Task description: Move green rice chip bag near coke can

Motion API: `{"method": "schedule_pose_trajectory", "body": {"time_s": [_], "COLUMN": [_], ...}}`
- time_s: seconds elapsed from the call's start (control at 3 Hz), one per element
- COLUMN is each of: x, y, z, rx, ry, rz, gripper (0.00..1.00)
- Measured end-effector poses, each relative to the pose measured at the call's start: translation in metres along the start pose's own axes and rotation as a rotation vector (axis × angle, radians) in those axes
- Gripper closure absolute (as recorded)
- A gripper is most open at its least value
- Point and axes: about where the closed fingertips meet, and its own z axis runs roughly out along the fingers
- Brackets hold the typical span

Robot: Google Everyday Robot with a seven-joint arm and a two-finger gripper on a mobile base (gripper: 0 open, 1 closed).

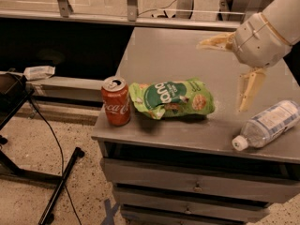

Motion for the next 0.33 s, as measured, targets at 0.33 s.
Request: {"method": "schedule_pose_trajectory", "body": {"time_s": [0.33], "x": [-0.0002], "y": [-0.0001], "z": [0.0003], "rx": [0.0], "ry": [0.0], "rz": [0.0], "gripper": [0.0]}}
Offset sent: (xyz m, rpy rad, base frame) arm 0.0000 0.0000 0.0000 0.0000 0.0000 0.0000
